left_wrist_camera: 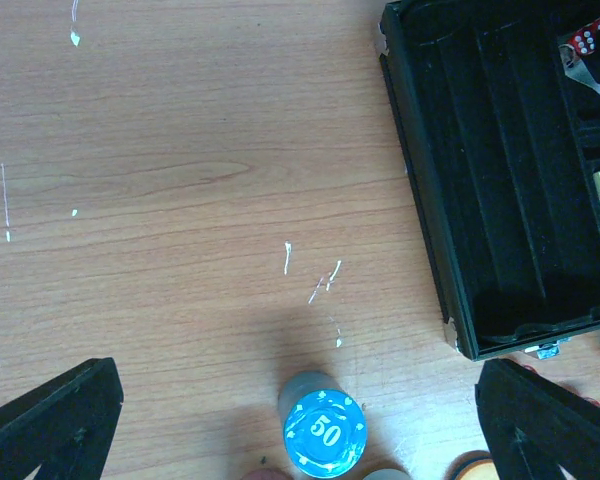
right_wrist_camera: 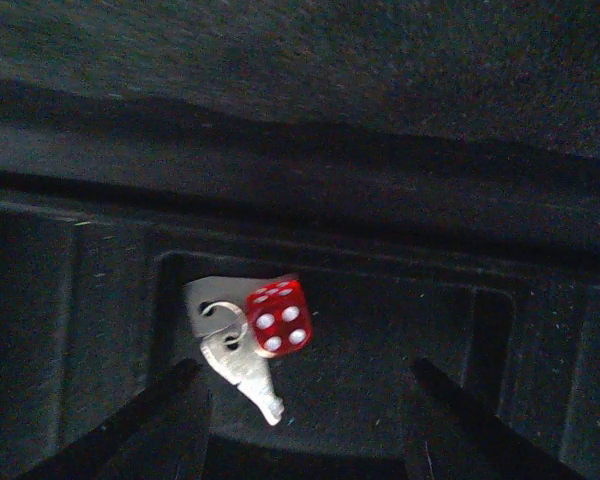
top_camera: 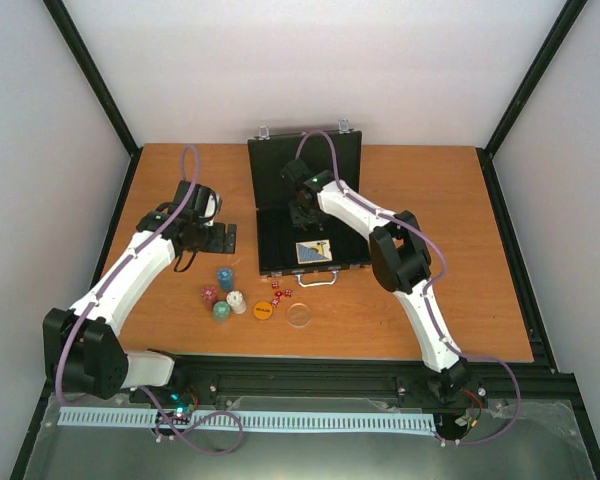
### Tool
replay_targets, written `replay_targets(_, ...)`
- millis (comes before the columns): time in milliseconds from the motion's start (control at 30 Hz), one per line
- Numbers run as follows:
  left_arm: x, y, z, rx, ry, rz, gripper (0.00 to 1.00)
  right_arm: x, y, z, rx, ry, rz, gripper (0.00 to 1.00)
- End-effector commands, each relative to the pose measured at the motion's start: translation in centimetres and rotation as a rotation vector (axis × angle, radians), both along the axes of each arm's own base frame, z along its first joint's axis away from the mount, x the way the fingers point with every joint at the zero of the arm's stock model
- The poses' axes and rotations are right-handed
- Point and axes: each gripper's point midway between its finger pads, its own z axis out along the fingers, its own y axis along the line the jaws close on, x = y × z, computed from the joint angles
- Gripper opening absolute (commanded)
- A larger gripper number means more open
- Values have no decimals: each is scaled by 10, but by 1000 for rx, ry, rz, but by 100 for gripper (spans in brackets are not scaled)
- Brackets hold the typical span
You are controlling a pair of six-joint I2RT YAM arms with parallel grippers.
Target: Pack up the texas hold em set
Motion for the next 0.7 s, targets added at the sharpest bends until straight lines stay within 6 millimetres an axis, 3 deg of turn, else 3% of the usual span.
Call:
replay_targets(0, 10, -2, 14, 0, -38, -3, 100, 19, -6, -10, 6, -20, -5, 52)
replay_targets(500, 18, -6, 11, -10, -24, -1, 100, 19, 2, -49, 33, 47, 124, 52)
replay_targets(667, 19, -6, 10, -7, -21, 0, 100, 18, 1, -53, 22, 51, 130, 39)
